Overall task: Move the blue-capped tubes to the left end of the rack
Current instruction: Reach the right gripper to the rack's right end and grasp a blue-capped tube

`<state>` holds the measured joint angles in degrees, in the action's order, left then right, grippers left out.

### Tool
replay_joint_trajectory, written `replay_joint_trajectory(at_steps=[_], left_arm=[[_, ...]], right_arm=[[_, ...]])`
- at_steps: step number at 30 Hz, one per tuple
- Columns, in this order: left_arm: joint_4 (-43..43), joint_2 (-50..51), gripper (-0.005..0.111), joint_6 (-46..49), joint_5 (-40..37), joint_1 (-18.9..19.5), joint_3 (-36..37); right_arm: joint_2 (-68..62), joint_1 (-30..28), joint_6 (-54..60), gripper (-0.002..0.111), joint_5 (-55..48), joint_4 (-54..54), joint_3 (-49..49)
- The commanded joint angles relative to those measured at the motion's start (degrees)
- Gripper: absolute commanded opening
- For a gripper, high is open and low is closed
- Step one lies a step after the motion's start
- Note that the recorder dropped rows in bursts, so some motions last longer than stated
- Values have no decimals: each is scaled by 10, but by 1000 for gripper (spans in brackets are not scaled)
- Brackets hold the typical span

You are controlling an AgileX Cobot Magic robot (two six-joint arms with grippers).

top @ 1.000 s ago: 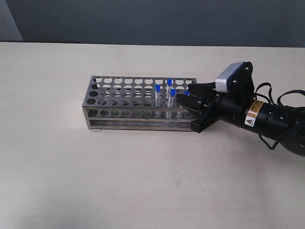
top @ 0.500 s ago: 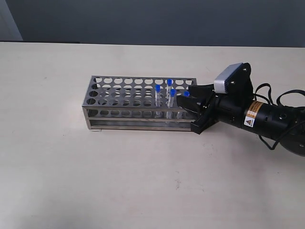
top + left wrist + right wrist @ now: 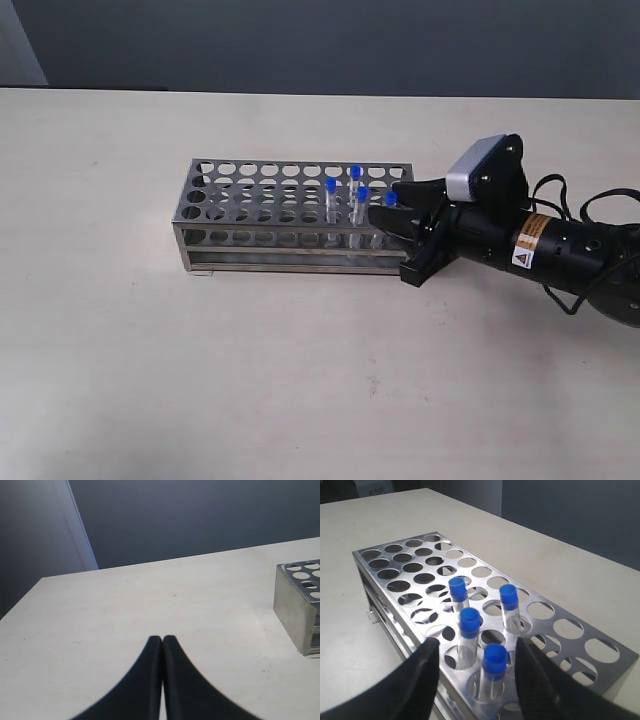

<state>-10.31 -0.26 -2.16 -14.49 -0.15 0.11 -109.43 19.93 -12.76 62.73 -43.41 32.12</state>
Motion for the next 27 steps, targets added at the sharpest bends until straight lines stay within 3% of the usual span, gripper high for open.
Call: replay_joint_trajectory(at_steps=[1, 24, 27], left_arm=[[1, 3, 0, -2, 8, -4, -1], [1, 3, 0, -2, 8, -4, -1], [1, 3, 0, -2, 8, -4, -1]], right_arm=[[-1, 1, 7, 46, -9, -4, 2], [-13, 2, 7, 46, -20, 0, 13], [-32, 2, 7, 38, -15, 0, 13]])
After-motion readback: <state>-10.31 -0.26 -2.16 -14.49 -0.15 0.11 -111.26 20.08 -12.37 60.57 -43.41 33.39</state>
